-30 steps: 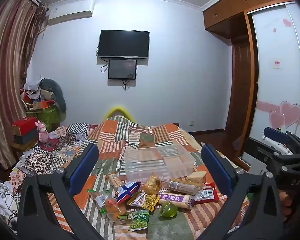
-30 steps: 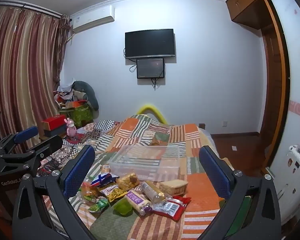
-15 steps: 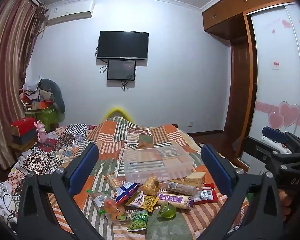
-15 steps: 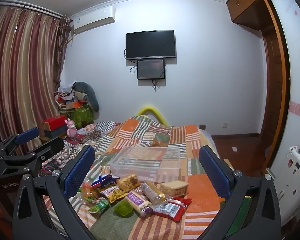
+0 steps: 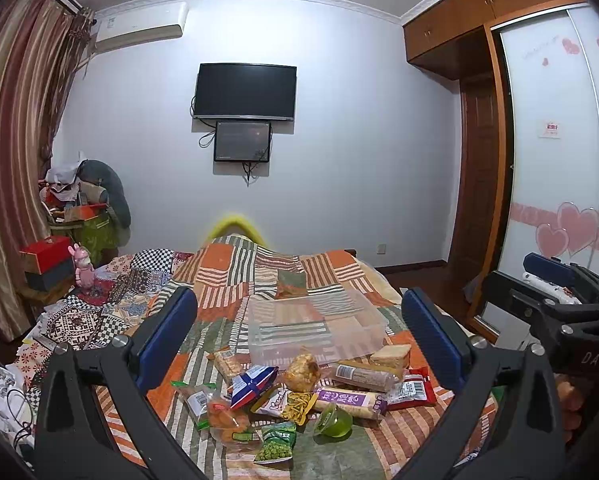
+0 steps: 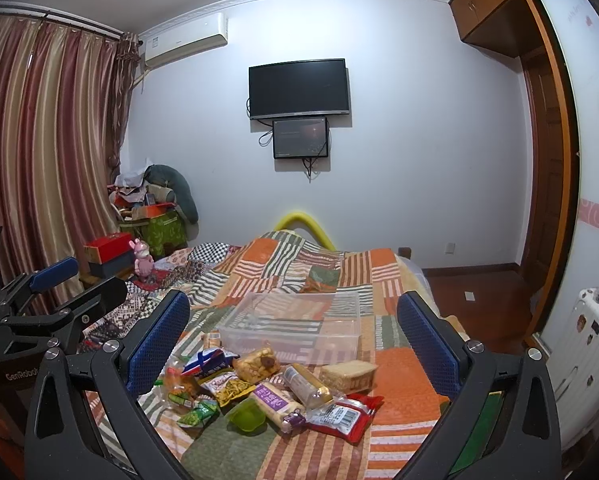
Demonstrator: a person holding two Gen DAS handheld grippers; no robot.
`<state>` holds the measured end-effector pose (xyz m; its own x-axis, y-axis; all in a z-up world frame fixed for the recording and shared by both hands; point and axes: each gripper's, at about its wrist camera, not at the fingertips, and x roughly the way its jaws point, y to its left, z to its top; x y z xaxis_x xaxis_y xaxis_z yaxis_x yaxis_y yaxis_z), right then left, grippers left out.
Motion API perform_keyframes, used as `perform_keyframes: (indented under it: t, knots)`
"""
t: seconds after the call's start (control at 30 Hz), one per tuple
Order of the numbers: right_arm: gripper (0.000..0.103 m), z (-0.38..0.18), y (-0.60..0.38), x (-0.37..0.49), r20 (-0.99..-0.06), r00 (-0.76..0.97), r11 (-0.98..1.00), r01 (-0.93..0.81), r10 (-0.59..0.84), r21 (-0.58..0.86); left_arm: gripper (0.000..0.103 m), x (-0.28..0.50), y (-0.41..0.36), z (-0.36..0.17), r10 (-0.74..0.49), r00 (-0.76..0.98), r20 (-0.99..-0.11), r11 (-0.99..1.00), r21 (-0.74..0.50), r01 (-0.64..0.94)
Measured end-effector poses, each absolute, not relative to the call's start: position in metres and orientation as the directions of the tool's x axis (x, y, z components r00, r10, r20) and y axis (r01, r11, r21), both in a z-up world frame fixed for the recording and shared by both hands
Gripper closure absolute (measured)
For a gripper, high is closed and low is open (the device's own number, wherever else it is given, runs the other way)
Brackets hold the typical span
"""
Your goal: Organize snacks
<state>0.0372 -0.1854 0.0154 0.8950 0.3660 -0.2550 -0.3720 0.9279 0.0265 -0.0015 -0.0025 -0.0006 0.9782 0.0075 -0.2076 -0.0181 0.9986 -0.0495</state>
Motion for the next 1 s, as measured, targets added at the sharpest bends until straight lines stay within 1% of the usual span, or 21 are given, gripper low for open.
perform_keyframes:
  t: [1.0]
  knots:
    - [0.000, 0.0150, -0.1866, 0.0365, -0.253, 0.894, 0.927, -0.373, 0.369, 0.032, 0.000, -0.0023, -0.0029, -0.0003, 0.008, 0.980, -0.197, 0.999, -0.048, -0.018]
